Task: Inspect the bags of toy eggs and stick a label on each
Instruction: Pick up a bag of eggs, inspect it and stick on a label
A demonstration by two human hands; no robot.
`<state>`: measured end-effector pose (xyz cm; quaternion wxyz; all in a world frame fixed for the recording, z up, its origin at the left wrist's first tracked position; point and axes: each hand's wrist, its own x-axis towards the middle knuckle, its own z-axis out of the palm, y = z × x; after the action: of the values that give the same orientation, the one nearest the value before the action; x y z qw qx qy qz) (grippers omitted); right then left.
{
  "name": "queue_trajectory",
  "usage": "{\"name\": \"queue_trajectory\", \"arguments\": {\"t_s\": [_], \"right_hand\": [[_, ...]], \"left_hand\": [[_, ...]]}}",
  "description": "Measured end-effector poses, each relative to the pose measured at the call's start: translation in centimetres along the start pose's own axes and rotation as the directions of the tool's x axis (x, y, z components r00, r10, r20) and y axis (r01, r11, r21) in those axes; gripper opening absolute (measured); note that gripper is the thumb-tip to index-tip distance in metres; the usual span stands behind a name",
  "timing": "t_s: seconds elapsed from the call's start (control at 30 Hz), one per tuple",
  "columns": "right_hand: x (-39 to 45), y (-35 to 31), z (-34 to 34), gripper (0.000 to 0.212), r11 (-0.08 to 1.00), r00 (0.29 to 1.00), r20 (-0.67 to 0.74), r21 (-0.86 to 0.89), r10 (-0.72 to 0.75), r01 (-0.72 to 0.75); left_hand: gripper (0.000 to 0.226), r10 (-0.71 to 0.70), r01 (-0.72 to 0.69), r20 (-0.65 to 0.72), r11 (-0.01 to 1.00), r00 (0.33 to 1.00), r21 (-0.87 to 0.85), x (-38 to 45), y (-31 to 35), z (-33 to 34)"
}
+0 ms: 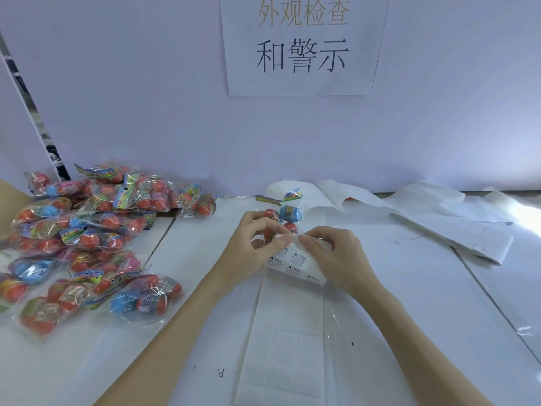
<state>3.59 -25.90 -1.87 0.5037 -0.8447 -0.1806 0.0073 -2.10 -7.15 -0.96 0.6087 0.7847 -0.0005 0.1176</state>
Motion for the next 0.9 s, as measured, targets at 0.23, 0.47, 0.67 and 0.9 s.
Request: {"name": "queue_trajectory", "arguments": {"t_s": [0.23, 0.47, 0.67, 0.9], "right_hand": [[-0.1, -1.0, -0.4, 0.035, 0.965, 0.996, -0.067, 0.26, 0.058, -0.039], [-0.5, -1.5, -0.5, 0.019, 0.935, 1.0, 0.005, 0.355, -0.027, 0.024], [-0.4, -1.1, -0.1, 0.011, 0.95, 0.998, -0.062, 0.309, -0.028, 0.046], [-0.3, -1.1, -0.1, 0.022, 0.956, 0.99, -0.105, 0.267, -0.097, 0.122]], "left_hand": [[0.006, -0.036, 0.036, -0.076, 0.999, 0.996, -0.003, 0.3, -0.1, 0.2], [0.033, 0.015, 0.001, -0.294, 0.999, 0.956, 0.055, 0.6, -0.3, -0.1], [0.041, 0.039, -0.008, -0.328, 0.996, 0.944, 0.093, 0.8, -0.5, 0.3], [0.032, -0.076, 0.053, -0.115, 0.98, 0.991, -0.192, 0.6, -0.4, -0.1]]}}
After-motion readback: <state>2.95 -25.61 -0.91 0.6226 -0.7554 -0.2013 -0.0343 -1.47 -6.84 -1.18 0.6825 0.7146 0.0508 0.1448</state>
